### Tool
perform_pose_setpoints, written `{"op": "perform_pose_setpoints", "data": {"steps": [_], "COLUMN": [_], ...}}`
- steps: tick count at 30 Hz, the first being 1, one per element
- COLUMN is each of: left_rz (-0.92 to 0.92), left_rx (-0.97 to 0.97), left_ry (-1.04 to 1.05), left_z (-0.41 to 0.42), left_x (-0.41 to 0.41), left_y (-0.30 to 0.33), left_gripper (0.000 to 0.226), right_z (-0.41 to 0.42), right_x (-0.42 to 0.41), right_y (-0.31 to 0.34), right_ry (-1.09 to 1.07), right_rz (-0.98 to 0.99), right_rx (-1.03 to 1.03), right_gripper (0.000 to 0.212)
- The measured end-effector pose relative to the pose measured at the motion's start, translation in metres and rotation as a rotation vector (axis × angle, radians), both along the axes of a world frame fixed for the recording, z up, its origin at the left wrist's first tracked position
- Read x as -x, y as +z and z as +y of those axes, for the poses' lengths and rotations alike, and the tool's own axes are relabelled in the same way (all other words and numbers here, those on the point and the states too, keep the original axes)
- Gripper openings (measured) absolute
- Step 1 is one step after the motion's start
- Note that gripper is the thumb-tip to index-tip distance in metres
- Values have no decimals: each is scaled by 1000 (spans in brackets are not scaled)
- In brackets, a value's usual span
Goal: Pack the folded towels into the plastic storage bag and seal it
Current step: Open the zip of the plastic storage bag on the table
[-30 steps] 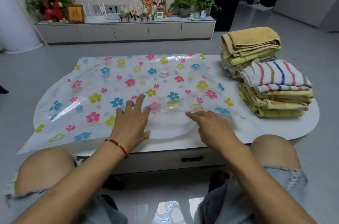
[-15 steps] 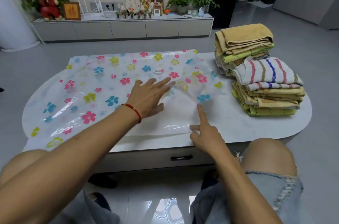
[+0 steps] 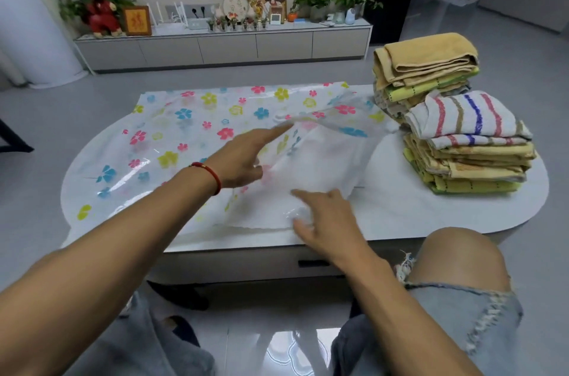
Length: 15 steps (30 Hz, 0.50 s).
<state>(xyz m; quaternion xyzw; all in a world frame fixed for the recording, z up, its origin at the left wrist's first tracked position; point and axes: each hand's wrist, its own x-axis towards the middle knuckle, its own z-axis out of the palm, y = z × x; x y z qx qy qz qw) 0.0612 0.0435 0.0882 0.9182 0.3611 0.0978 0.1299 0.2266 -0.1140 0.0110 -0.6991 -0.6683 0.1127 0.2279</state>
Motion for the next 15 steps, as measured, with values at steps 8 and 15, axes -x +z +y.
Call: {"op": "perform_pose_setpoints", "data": {"steps": [8,15], "left_rz": [74,-29], "left_rx": [-17,-97], "left_ry": [-130,121], "left_z": [-42,-57], "left_x": [61,87], "left_y": [-48,-78], "left_gripper": [50,72], "right_z": [33,24], "right_x": [49,62], "right_y": [-26,-42], "right_ry": [238,242], "right_rz": [-381,-352], "right_rx": [14,24], "right_gripper": [25,53]}}
